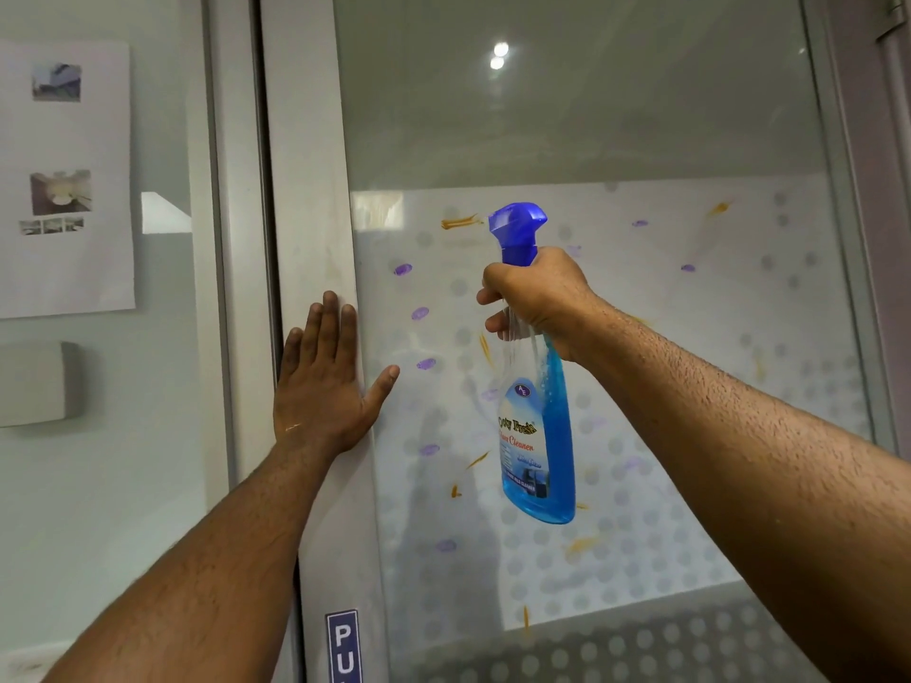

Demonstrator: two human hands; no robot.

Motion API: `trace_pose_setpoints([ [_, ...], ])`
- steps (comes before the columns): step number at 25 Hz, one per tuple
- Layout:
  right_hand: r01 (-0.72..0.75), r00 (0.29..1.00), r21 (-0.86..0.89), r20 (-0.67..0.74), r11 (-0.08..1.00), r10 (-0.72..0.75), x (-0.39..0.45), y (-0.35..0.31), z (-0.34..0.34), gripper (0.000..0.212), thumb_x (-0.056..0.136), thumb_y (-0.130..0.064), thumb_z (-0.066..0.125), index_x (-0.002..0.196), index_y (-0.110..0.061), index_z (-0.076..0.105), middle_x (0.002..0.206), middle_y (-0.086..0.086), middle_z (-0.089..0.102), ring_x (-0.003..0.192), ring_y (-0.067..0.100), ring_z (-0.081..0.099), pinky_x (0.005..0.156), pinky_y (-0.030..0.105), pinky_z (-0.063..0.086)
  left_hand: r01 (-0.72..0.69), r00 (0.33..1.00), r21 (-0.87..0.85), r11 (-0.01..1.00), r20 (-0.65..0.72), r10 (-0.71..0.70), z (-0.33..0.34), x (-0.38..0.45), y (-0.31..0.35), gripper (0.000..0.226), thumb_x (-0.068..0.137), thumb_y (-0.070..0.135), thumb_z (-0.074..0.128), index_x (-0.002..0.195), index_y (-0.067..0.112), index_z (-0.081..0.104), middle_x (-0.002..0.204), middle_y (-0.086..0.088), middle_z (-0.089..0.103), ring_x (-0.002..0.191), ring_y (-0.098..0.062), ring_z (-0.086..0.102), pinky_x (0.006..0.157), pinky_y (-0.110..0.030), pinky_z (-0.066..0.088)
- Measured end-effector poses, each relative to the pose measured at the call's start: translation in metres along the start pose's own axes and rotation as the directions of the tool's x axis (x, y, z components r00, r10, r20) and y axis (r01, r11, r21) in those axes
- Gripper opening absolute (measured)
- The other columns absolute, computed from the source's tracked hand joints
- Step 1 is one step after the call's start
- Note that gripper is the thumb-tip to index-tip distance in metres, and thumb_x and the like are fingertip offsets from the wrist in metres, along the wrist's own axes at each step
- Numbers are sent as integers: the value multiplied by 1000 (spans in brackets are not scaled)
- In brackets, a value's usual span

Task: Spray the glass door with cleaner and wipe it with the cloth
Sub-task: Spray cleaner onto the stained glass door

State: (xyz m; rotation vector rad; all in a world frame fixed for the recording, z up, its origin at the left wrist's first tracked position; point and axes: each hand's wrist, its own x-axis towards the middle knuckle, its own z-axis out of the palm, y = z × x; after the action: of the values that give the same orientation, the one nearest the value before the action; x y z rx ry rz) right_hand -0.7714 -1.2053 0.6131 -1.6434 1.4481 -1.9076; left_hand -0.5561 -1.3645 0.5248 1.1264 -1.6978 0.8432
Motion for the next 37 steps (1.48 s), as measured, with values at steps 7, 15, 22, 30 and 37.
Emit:
trace_pose_setpoints([
  [7,-26,1000,57,6,998,26,0,6,-11,44,84,-17,68,122,-9,48,101,9,59,65,18,68,62,31,58,1,1000,-1,1000,-13,-1,1,0,3,91,88,76,9,156,21,-18,164,2,-25,152,-14,-20,125,-39,-5],
  [15,-89,981,-50,-175,995,79,16,27,-85,40,83,-16,67,120,-7,53,102,11,63,66,17,70,56,28,57,41,999,-26,999,-8,-41,0,-2,1,92,88,77,10,156,21,-17,163,4,-26,151,-12,-20,125,-37,-5],
  [22,-146,916,-119,-391,982,89,29,38,-172,30,85,-15,64,112,-5,57,100,10,67,67,17,70,52,27,53,54,999,-25,998,0,-54,-1,-2,7,94,87,79,8,156,21,-16,164,5,-25,151,-11,-18,125,-36,-2],
  [30,-224,855,-221,-512,949,82,30,56,-247,33,83,-11,64,113,-3,51,100,13,61,70,22,70,56,32,54,55,998,-42,998,-32,-57,-2,-1,9,95,87,78,14,158,20,-11,164,5,-22,149,-8,-18,116,-23,-20],
  [37,-330,836,-241,-523,913,164,13,92,-279,33,88,-12,64,117,1,53,105,15,63,75,22,67,59,30,53,54,998,-66,996,-35,-56,3,1,5,94,86,79,16,155,26,-19,160,12,-31,144,-2,-30,115,-22,-22],
])
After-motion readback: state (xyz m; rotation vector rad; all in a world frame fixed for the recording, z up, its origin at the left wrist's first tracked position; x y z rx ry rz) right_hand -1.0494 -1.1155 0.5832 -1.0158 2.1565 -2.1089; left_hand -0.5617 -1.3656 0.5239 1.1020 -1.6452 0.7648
